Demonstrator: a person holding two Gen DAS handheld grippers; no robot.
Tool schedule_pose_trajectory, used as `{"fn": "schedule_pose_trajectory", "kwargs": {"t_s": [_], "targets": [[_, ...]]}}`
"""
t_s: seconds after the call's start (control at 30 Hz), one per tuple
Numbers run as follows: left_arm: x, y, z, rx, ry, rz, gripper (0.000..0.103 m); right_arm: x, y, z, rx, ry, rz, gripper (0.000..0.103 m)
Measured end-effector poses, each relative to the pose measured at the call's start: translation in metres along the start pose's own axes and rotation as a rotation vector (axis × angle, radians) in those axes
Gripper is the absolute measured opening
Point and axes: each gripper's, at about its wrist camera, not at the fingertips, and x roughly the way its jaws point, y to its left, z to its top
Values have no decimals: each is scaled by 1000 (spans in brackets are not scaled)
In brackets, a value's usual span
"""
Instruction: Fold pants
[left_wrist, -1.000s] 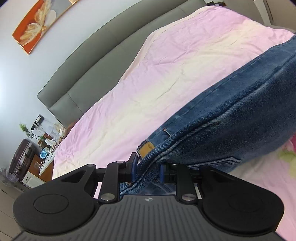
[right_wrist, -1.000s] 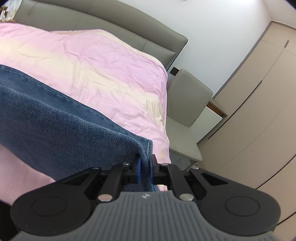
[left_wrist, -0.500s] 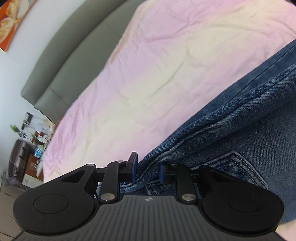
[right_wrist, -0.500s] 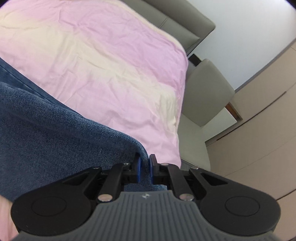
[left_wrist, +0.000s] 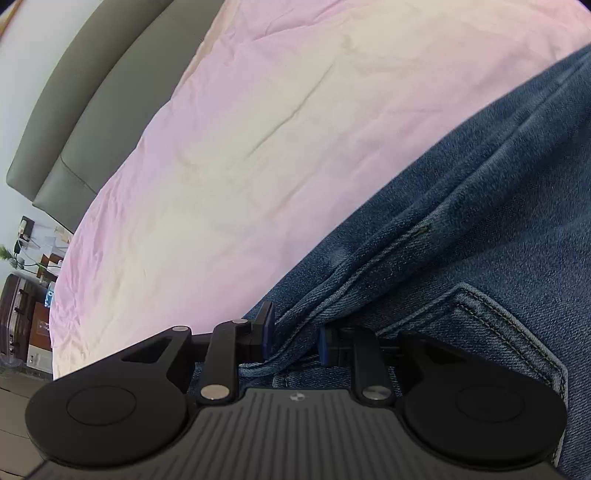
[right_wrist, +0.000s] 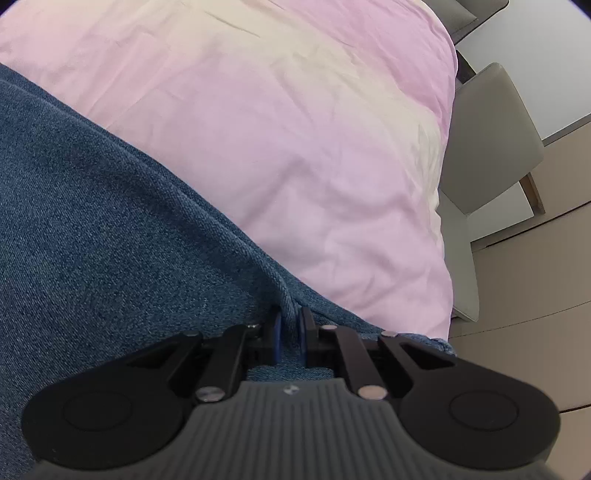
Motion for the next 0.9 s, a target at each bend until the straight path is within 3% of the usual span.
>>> {"fn": "schedule_pose_trajectory", "kwargs": {"t_s": [0.1,0.2,0.37,0.43,0.53,0.63,0.67,0.7,0.73,0.77,0.8,0.9], "targets": [[-27,11,-4,-4,-59,27,26,-15,-7,-5,-7,-22,-1,1],[-41,19,2,-11,-62,24,26,-28,-22,-4,-2,-37,11,2],[-15,6,19,22,2,11,26,-17,-20,5,-1,-6,0,2],[-8,1,16,16,5,25,33,-9,-15,5,-19,-3,-5,2],[-3,-3,13,25,10,29,34,-3,-11,4,-4,-8,-15,5],[-12,-3,11,76,5,29,34,-2,-12,2,-5,-15,-29,16],[-12,1,19,86,11,12,36,-5,-12,1,-5,-21,-47,33],[-16,5,21,83,14,-5,43,-10,-14,1,-2,-30,-60,51],[-20,9,24,71,9,-20,55,-15,-18,0,10,-42,-62,57],[-24,12,30,48,1,-15,94,-22,-22,0,28,-55,-54,61],[-31,15,31,31,-28,-17,102,-29,-26,0,41,-65,-48,62],[-54,34,33,-42,-47,-31,100,-52,-30,0,67,-91,-49,66]]}}
